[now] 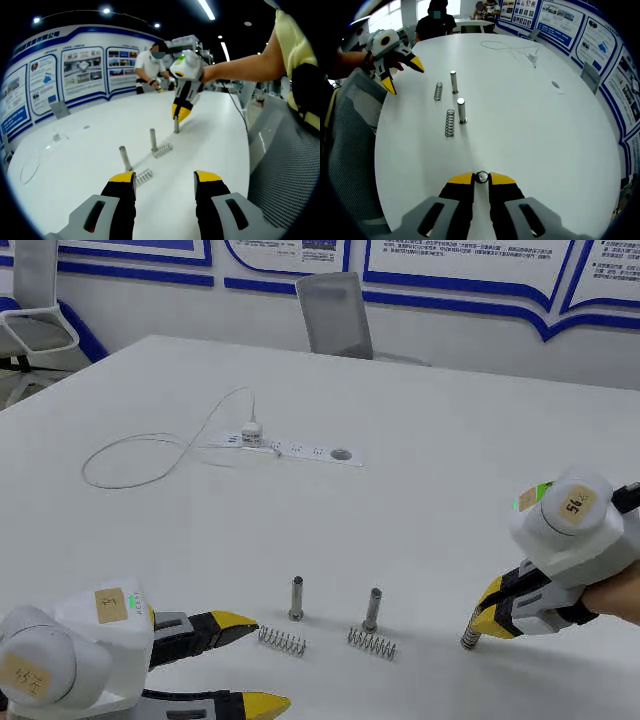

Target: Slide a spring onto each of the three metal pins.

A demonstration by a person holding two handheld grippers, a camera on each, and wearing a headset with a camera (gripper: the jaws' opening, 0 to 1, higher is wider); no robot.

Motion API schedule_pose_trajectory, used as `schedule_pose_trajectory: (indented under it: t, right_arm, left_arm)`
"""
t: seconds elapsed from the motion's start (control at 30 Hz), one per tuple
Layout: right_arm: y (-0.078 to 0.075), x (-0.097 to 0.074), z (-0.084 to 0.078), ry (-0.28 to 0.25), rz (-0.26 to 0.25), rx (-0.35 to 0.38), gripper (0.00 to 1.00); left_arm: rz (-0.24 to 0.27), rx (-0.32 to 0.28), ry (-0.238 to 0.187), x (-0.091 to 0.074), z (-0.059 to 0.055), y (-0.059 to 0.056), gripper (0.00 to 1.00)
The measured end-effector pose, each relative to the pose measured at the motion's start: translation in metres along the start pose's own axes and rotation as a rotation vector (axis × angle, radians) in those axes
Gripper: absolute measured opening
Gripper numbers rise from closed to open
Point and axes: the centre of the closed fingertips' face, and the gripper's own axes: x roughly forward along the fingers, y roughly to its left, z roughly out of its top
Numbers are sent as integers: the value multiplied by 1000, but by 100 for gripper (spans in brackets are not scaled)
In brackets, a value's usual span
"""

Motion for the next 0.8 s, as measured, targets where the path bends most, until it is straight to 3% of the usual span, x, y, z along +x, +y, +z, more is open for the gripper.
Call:
schedule_pose_trajectory:
  t: [0.33,0.8]
  right_arm:
    - [0,-1,0,-8,-11,8,18]
    - [12,-28,33,-94,-43,-41,21]
  left_arm:
    - [-1,-1,0,0,-1,0,47]
    - [-6,9,-6,2,4,0,47]
